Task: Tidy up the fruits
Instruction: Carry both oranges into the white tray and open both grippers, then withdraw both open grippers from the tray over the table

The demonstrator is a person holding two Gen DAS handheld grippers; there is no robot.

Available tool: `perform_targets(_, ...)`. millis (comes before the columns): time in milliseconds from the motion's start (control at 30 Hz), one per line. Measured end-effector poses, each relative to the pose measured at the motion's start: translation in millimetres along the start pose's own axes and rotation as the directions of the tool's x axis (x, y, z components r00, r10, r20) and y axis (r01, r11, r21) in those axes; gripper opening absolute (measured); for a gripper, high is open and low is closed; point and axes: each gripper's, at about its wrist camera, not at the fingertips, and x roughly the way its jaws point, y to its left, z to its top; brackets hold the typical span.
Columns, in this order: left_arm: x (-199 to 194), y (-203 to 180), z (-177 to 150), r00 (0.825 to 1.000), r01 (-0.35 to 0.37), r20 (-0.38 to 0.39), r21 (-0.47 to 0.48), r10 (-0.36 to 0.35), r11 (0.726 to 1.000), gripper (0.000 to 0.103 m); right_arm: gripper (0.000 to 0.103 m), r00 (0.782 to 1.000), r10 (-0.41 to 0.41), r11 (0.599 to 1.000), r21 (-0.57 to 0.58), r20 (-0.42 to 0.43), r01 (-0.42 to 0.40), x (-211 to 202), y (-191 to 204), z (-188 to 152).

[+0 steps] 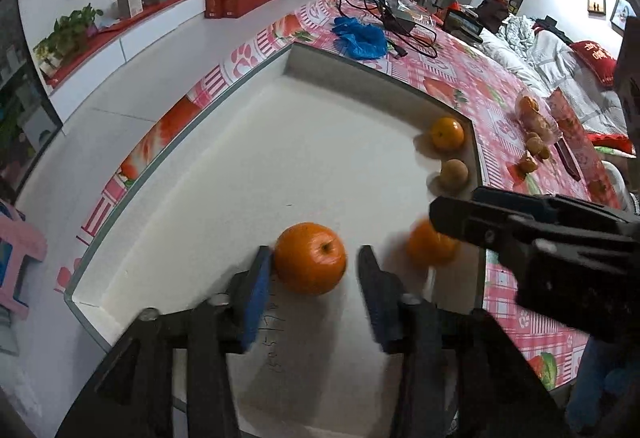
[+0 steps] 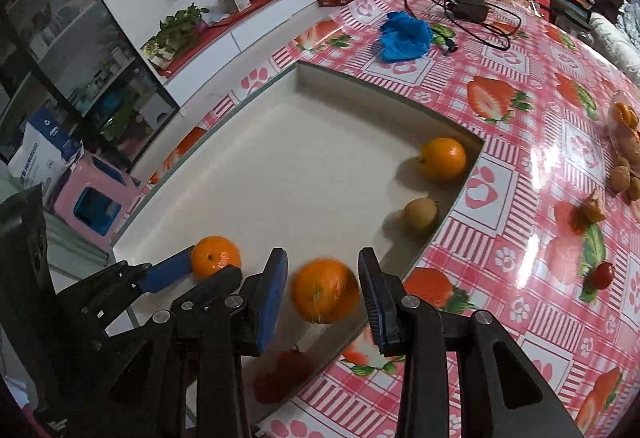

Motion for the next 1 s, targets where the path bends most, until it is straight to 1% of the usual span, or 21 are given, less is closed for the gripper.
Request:
perform_targets(33, -1, -1, 0, 1.0, -0.005, 0.006, -0.001, 0.005, 1.0, 0.07, 0.059, 1.0, 0.0, 1.0, -0.001, 0.005, 0.0, -1, 0, 0)
perform_targets(67, -2, -1, 1, 1.0, -0.01, 0.013, -0.002, 0.01, 1.0, 0.077, 0.068, 1.0, -0.004, 1.0, -0.003, 0.017, 0.004, -5, 0, -1)
perform_targets(100, -5, -3, 1, 1.0, -0.016, 0.027, -0.002, 0.016, 1.0, 0.079, 0.071, 1.0, -0.01, 1.0, -0.006, 0.028, 0.011, -8, 0, -1)
perform_targets(167, -7, -5, 2, 0.999, -0.018, 0.029, 0.0, 0.018, 1.0, 0.079, 0.07, 0.999, -0.027, 1.0, -0.014, 0.047, 0.028, -16, -2, -2)
perform_targets(267, -13, -15, 4, 0.999, -0.018, 0.035, 0.016, 0.018, 1.0, 0.079, 0.072, 0.996, -0.042, 0.999, 0.006, 0.074, 0.042, -29, -13, -6)
perform_targets(300, -16, -20, 5, 0.999, -0.02, 0.043, 0.028, 0.018, 0.999, 0.079, 0.085, 0.995, -0.048, 0.999, 0.017, 0.083, 0.047, -33, -19, -8)
perform_targets(367, -22, -33, 6, 0.998, -0.013, 0.056, 0.055, 0.01, 0.998, 0.08, 0.102, 0.99, -0.082, 0.996, 0.056, 0.116, 0.075, -47, -37, -16)
perform_targets(433, -27, -54, 8, 0.997, 0.01, 0.069, 0.094, -0.016, 0.996, 0.08, 0.102, 0.982, -0.115, 0.99, 0.095, 0.148, 0.102, -61, -54, -26)
perform_targets(533, -32, -89, 9, 0.995, 0.049, 0.08, 0.158, -0.062, 0.986, 0.082, 0.102, 0.968, -0.189, 0.971, 0.175, 0.166, 0.16, -81, -91, -45)
perform_targets(633, -31, -134, 7, 0.989, 0.105, 0.073, 0.237, -0.125, 0.966, 0.084, 0.102, 0.952, -0.259, 0.938, 0.276, 0.162, 0.209, -99, -138, -71)
perform_targets(700, -24, -161, 4, 0.987, 0.126, 0.062, 0.278, -0.149, 0.952, 0.084, 0.102, 0.935, -0.329, 0.897, 0.353, 0.133, 0.266, -110, -170, -92)
perform_targets(767, -15, -186, 0, 0.987, 0.137, 0.042, 0.309, -0.158, 0.941, 0.084, 0.102, 0.904, -0.415, 0.844, 0.414, 0.101, 0.341, -120, -200, -115)
perform_targets(800, -6, -202, -2, 0.986, 0.148, 0.021, 0.321, -0.163, 0.935, 0.084, 0.102, 0.893, -0.442, 0.823, 0.437, 0.091, 0.363, -124, -210, -124)
perform_targets(833, -1, -210, -4, 0.986, 0.154, 0.009, 0.325, -0.166, 0.933, 0.084, 0.102, 0.878, -0.473, 0.794, 0.468, 0.076, 0.388, -129, -225, -138)
perform_targets(900, 12, -230, -8, 0.986, 0.164, -0.015, 0.33, -0.168, 0.93, 0.084, 0.102, 0.859, -0.51, 0.757, 0.502, 0.051, 0.419, -134, -245, -156)
perform_targets(933, 16, -238, -11, 0.986, 0.164, -0.019, 0.334, -0.168, 0.928, 0.084, 0.102, 0.846, -0.532, 0.731, 0.523, 0.033, 0.439, -135, -257, -166)
perform_targets(1000, 23, -253, -14, 0.987, 0.156, -0.008, 0.347, -0.163, 0.925, 0.084, 0.102, 0.835, -0.551, 0.702, 0.551, 0.018, 0.451, -136, -272, -180)
